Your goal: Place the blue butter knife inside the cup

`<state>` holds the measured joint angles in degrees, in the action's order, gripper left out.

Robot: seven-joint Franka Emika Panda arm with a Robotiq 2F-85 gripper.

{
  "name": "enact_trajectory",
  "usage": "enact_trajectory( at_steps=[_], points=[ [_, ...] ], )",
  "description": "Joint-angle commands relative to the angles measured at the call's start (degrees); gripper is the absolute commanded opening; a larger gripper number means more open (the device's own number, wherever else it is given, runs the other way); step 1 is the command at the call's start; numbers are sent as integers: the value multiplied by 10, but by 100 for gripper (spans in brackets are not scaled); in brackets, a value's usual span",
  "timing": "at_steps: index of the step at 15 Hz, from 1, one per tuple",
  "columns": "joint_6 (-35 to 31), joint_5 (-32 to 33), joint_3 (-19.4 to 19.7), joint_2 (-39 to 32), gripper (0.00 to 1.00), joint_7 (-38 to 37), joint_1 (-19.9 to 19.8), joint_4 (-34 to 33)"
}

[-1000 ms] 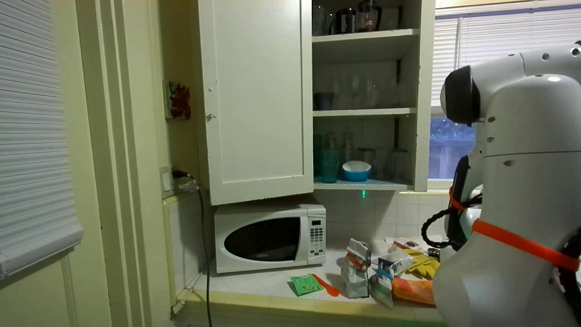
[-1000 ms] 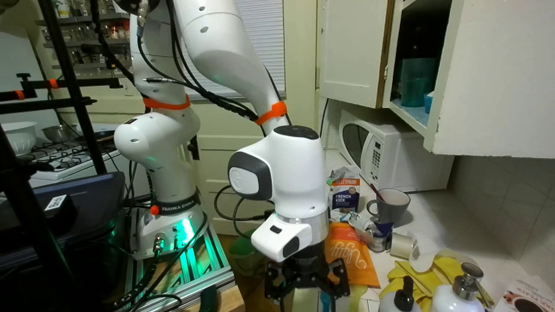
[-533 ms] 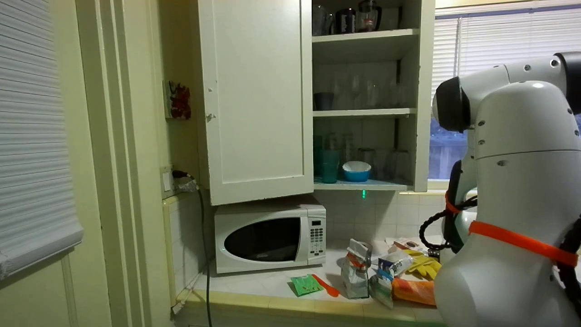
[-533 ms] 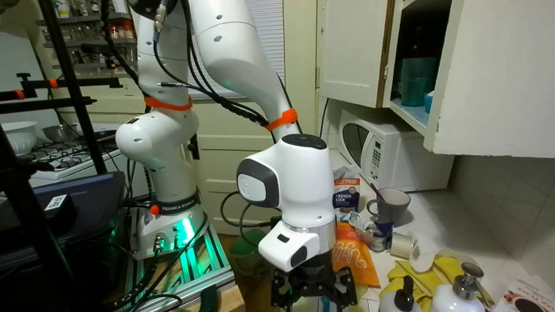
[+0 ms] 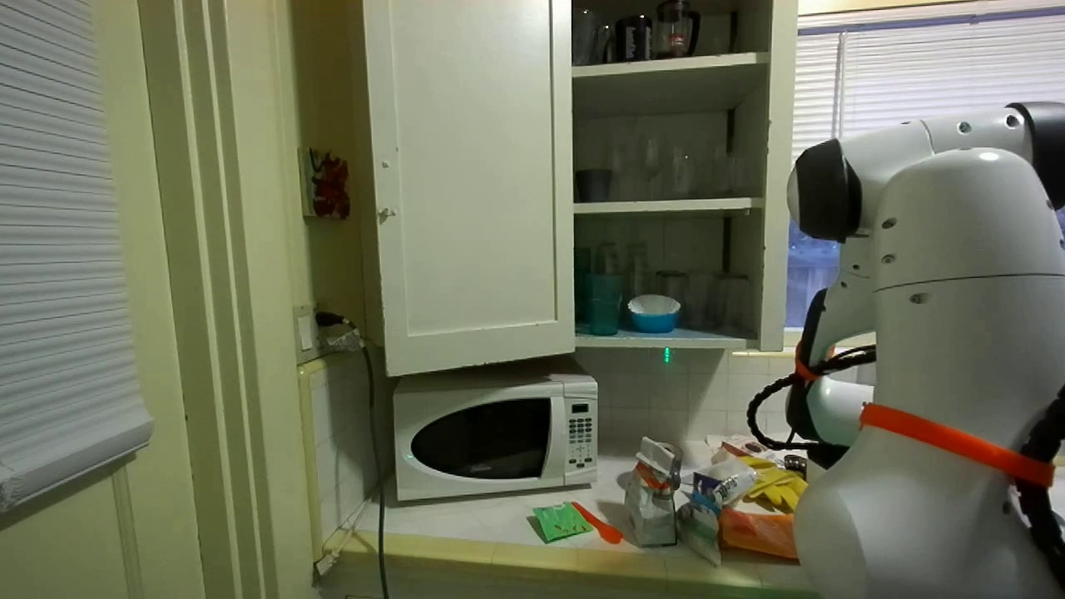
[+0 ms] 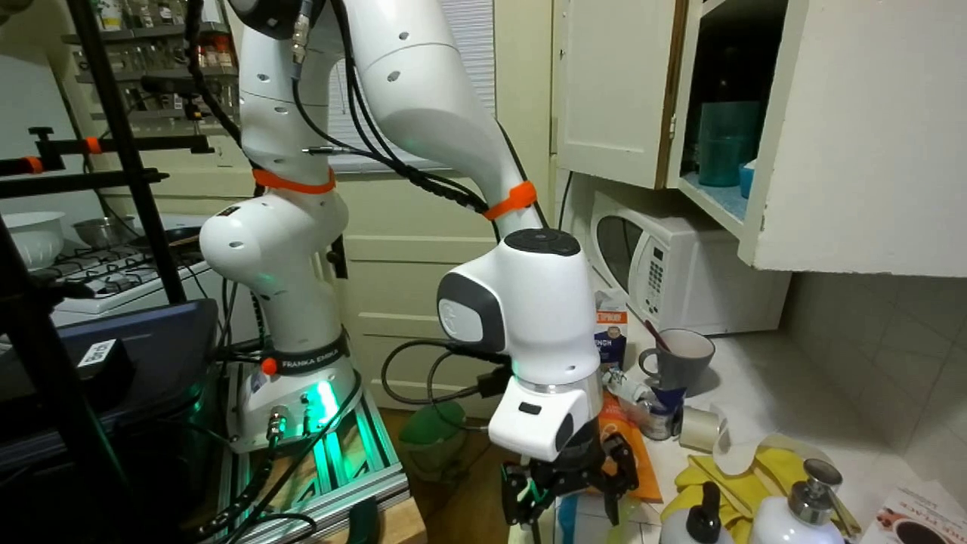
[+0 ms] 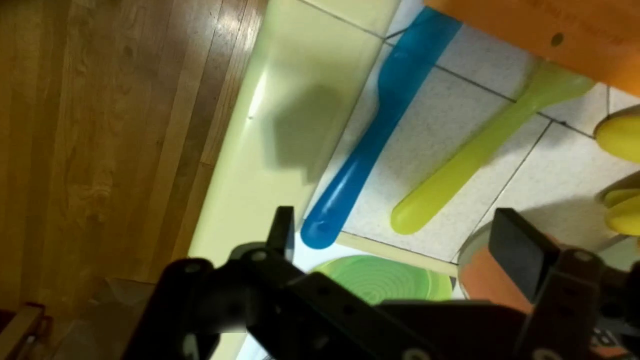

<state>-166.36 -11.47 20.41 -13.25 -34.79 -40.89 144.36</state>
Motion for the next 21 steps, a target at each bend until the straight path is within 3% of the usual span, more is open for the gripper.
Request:
enact_trajectory(
  at_steps=[1,2,3,5,11,13,16,18,21],
  points=[
    [15,-42,-48,-6,100,112,-55,-8],
    [16,-62,-16,-19,100,134,-27,-14],
    [14,-69,-15,-25,100,146,-32,-15],
    [-32,-69,13,-54,100,116,-9,-16],
    [-42,-102,3,-72,100,124,8,-29],
    [-37,-92,23,-80,100,113,30,-40],
    [-30,-96,25,-68,100,124,35,-34],
    [-31,-97,-12,-72,100,143,1,-43],
    [-29,-90,-26,-86,100,161,-14,-53]
  ],
)
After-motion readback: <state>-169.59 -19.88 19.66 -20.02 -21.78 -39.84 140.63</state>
